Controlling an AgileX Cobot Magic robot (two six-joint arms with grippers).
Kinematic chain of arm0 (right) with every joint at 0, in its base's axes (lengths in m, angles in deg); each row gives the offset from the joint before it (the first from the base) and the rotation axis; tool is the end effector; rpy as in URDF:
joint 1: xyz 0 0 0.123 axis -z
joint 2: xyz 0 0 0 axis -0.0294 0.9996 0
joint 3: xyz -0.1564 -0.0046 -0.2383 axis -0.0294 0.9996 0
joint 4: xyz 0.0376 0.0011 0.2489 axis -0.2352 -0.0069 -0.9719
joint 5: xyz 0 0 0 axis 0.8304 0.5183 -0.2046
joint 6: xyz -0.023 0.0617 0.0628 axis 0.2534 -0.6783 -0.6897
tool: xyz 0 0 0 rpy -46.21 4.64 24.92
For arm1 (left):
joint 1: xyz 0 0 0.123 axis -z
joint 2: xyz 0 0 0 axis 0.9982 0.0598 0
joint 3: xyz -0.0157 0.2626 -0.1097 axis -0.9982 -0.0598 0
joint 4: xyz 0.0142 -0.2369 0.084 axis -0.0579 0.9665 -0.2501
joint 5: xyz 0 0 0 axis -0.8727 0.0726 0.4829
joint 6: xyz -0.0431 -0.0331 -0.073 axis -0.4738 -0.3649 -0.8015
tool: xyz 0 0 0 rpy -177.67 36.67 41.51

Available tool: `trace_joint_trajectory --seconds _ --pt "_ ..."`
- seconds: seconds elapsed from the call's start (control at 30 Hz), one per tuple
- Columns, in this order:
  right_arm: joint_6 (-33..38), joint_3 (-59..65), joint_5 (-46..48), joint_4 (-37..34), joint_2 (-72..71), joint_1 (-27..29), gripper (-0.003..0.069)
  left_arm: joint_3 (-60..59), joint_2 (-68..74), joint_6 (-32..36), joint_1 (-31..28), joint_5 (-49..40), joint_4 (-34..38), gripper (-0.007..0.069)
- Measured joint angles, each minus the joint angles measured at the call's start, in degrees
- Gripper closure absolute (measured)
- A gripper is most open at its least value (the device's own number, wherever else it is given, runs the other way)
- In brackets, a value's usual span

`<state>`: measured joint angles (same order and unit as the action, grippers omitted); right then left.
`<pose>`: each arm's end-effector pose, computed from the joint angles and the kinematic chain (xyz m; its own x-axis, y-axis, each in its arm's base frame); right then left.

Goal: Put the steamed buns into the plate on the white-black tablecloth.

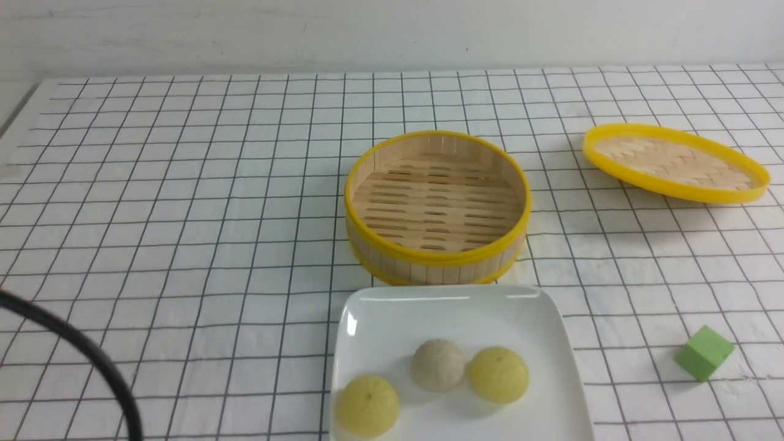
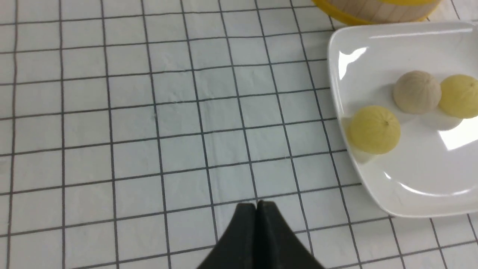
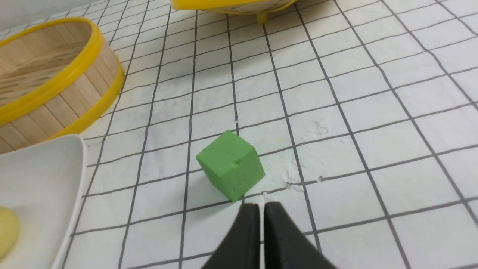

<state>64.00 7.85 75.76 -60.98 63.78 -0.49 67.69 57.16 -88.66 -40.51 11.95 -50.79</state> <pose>0.0511 0.0023 0.1712 -0.3234 0.2722 -0.9063 0.0525 0.9614 0.2700 0.0527 -0.0104 0.3502 -0.6808 0.0110 -0.7324 0.1895 0.9685 -0.1615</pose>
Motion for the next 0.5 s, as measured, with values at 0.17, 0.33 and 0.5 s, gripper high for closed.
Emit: trace_joint_trajectory --seconds 0.17,0.33,0.5 --pt "6.3 0.0 -0.4 1.3 0.0 0.0 0.0608 -4.1 -5.2 -4.1 0.0 0.1 -3.6 0.0622" --pt "7.1 0.0 -0.4 1.5 0.0 0.0 0.0601 -12.4 -9.3 -6.4 0.0 8.1 -6.3 0.0622" --pt "7.2 0.0 -0.4 1.5 0.0 0.0 0.0596 -22.4 -11.1 -12.6 0.0 30.0 -14.4 0.0622"
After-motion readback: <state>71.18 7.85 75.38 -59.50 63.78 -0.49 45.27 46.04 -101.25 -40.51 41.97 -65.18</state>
